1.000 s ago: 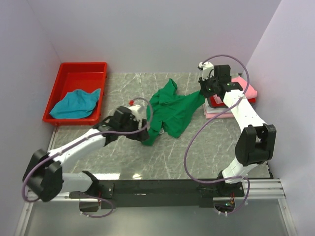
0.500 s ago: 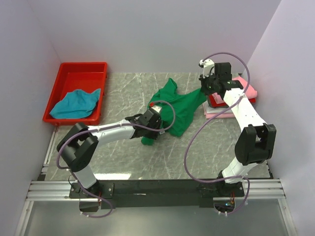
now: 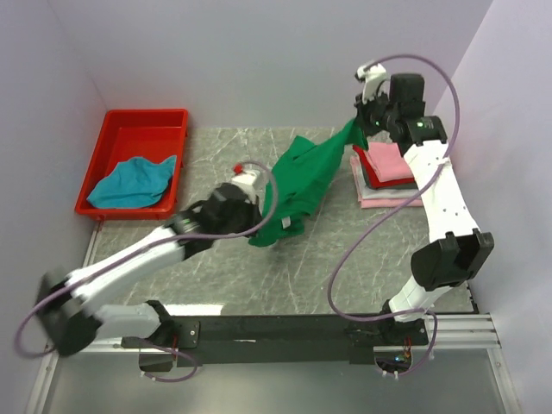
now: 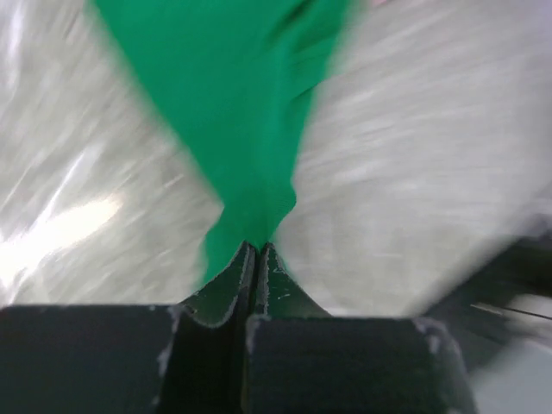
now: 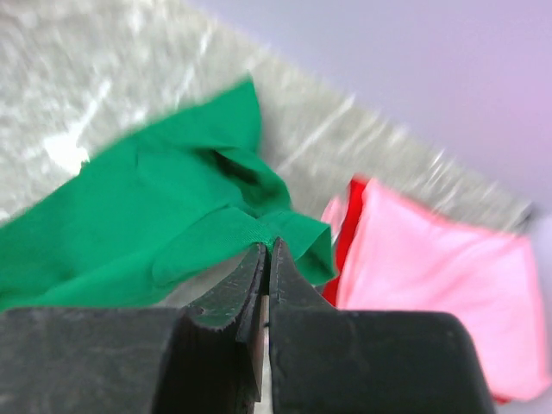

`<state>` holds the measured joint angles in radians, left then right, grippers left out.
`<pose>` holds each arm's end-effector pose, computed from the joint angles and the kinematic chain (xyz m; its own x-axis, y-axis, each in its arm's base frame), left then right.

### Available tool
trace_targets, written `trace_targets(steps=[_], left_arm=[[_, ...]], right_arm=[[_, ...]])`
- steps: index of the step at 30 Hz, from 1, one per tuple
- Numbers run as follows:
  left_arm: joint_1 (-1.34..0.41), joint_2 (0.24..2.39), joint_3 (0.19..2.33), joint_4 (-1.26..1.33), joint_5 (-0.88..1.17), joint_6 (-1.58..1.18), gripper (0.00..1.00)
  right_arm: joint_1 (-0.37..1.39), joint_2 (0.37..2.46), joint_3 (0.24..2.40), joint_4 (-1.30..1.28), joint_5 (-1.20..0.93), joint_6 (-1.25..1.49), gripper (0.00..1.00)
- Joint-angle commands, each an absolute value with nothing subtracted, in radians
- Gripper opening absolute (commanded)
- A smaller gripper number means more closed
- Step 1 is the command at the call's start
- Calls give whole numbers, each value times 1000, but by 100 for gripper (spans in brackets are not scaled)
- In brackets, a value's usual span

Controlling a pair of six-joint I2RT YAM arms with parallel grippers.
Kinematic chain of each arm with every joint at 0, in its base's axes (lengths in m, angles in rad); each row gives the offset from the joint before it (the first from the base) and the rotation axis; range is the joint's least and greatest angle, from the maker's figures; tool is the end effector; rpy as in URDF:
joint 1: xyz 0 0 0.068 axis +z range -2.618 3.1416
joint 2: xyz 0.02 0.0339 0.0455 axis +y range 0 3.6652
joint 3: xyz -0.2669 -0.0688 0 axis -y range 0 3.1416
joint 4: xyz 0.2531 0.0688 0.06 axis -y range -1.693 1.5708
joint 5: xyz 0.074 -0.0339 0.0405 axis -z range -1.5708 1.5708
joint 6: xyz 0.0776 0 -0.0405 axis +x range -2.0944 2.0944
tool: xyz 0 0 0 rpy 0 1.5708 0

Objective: Fold and stack the t-shirts
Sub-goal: Flatten the tshirt out

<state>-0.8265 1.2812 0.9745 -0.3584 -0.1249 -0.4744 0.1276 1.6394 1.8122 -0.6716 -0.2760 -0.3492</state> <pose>0.2252 -0.2303 0.2569 -0.6750 0.0638 -0.7351 0.3992 0.8695 -0.2910 0.4019 0.0729 0.4113 -0.3227 -0.3733 -0.8698 -0.5004 0.8473 -0.1780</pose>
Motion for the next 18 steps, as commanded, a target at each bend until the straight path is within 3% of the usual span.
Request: trace_targets(steps=[1, 8, 15, 18], left_arm=[[-828, 1033, 966, -299, 125, -477, 0], [-860, 894, 968, -295, 391, -596, 0], [-1100, 923, 864, -166, 364, -725, 1], [-1222, 1030, 836, -28, 345, -756, 1]], right_arm=[[182, 1572, 1957, -713, -269, -402, 0], [281, 1516, 2146, -736, -232, -410, 0], [293, 1465, 2045, -678, -222, -388, 0], [291, 1471, 1982, -675, -219, -397, 0]])
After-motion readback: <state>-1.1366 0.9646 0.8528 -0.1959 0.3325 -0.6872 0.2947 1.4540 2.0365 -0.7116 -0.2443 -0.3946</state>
